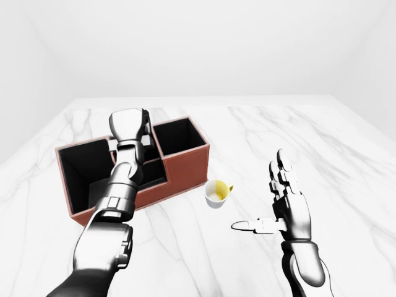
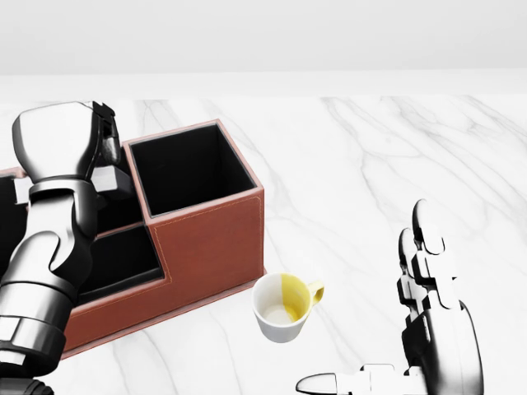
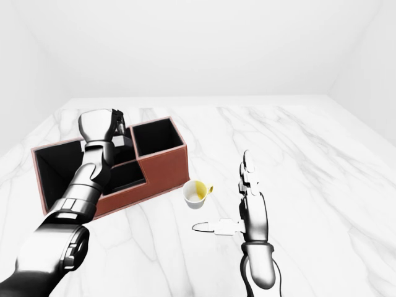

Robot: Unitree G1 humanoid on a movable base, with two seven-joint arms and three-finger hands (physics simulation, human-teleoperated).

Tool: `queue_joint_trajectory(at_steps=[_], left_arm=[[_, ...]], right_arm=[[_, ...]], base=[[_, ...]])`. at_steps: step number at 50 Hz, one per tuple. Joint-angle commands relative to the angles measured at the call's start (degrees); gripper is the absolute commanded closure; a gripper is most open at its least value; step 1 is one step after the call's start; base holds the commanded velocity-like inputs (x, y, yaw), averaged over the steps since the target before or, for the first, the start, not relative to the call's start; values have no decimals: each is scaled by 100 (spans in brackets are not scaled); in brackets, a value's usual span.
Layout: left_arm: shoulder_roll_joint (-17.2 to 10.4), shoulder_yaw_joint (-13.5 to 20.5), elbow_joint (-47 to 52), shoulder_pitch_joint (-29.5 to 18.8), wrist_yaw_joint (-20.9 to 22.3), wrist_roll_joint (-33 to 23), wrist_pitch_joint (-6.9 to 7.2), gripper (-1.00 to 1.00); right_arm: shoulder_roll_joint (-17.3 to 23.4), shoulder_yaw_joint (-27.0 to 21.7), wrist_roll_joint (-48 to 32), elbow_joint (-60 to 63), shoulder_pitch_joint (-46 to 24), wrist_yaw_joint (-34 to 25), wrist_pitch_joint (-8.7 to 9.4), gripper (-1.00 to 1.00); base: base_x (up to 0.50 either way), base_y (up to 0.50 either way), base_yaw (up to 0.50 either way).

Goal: Pick up the book and place it in the front compartment of the caddy.

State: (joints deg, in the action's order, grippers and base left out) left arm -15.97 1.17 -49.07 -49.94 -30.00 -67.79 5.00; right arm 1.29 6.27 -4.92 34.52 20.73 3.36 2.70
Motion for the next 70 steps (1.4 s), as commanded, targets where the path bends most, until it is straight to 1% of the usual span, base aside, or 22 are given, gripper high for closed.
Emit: queue_joint_trajectory(at_steps=[1, 7, 14, 20, 23, 29, 42, 44, 47, 49, 50, 51, 52, 53, 54, 55, 56, 57, 68, 70], left_arm=[[26, -157, -774, -320, 0, 172, 0, 100], [36, -197, -1181, -530, 0, 271, 0, 100], [87, -281, -1513, -626, 0, 359, 0, 100], [142, -322, -1936, -769, 0, 469, 0, 100], [163, -337, -2122, -831, 0, 525, 0, 100], [212, -429, -2287, -820, 0, 545, 0, 100], [271, -436, -2560, -862, 0, 579, 0, 100], [258, -420, -2558, -879, 0, 595, 0, 91], [255, -429, -2567, -884, 0, 587, 0, 91], [251, -428, -2562, -893, 0, 588, 0, 91], [251, -428, -2558, -892, 0, 587, 0, 85], [250, -403, -2549, -903, 0, 613, 0, 54], [248, -401, -2554, -910, 0, 620, 0, 29], [246, -397, -2553, -920, 0, 628, 0, -10], [245, -394, -2555, -925, 0, 635, 0, -42], [245, -392, -2556, -925, 0, 646, 0, -65], [242, -389, -2547, -926, 0, 655, 0, -78], [234, -387, -2533, -931, 0, 663, 0, -100], [174, -385, -2384, -929, 0, 712, 0, -100], [139, -372, -2298, -943, 0, 730, 0, -100]], right_arm=[[6, 3, -1, 12, -1, 13, 8, -100], [6, 25, -15, 52, 38, 10, -2, -100], [18, 27, -7, 35, 40, 12, -26, -100], [24, 50, -21, 25, 29, 13, -23, -100], [26, 85, -44, 55, 28, 22, 8, -100], [39, 123, -64, -16, 0, 34, -20, -100], [46, 124, -41, -12, -23, 21, 4, -100], [46, 134, -44, -13, -24, 22, 8, -100], [46, 160, -67, -24, -35, 34, 20, -100], [53, 164, -61, -46, -33, 32, -5, -100], [55, 166, -65, -53, -34, 35, -8, -100], [58, 161, -58, -57, -37, 31, -9, -100], [57, 157, -47, -53, -38, 28, -6, -100], [57, 159, -61, -60, -43, 35, 3, -100], [57, 162, -58, -66, -43, 32, -6, -100], [56, 162, -52, -71, -46, 31, -10, -100], [56, 163, -57, -70, -48, 33, -6, -100], [56, 175, -69, -64, -46, 35, 2, -100], [72, 218, -79, -79, -51, 56, -12, -100], [70, 232, -91, -43, -51, 63, 29, -100]], base=[[0, 0, 0], [0, 0, 0], [0, 0, 0], [0, 0, 0], [0, 0, 0], [0, 0, 0], [0, 0, 0], [0, 0, 0], [0, 0, 0], [0, 0, 0], [0, 0, -1], [0, 0, 0], [0, 0, 0], [0, 0, 0], [0, 0, 0], [0, 0, 0], [0, 0, 0], [0, 0, -1], [0, 0, 0], [0, 0, 0]])
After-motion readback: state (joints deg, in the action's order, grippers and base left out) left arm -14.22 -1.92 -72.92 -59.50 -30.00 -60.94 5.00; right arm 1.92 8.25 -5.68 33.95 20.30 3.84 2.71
